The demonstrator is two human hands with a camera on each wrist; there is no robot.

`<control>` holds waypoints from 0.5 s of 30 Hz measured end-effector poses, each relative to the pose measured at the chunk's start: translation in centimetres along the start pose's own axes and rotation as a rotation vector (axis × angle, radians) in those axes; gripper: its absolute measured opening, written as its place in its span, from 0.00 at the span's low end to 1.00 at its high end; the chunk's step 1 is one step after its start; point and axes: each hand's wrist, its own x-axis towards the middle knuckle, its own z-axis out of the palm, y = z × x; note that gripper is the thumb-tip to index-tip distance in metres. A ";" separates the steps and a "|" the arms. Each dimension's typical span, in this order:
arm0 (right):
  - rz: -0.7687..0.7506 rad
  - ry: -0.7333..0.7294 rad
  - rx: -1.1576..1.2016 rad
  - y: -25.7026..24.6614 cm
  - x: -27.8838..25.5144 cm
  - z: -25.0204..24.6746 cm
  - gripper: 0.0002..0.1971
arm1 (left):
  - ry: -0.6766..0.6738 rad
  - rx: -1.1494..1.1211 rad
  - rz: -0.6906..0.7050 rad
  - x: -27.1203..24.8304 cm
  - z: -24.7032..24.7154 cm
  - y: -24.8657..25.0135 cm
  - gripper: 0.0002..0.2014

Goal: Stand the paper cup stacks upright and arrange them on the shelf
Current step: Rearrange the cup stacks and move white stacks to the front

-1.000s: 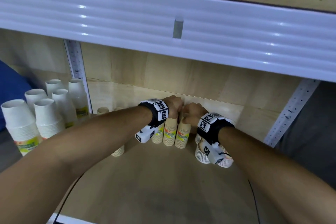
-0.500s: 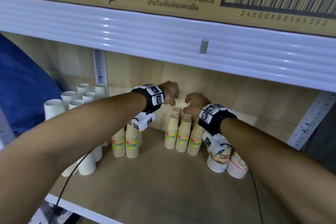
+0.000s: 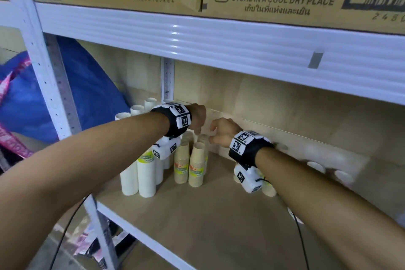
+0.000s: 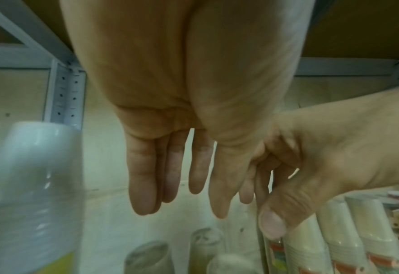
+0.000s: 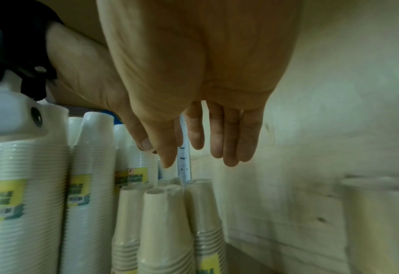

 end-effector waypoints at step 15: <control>-0.057 -0.161 -0.005 -3.5 0.3 4.2 0.09 | 0.021 -0.080 -0.092 -1.5 5.4 -0.7 0.21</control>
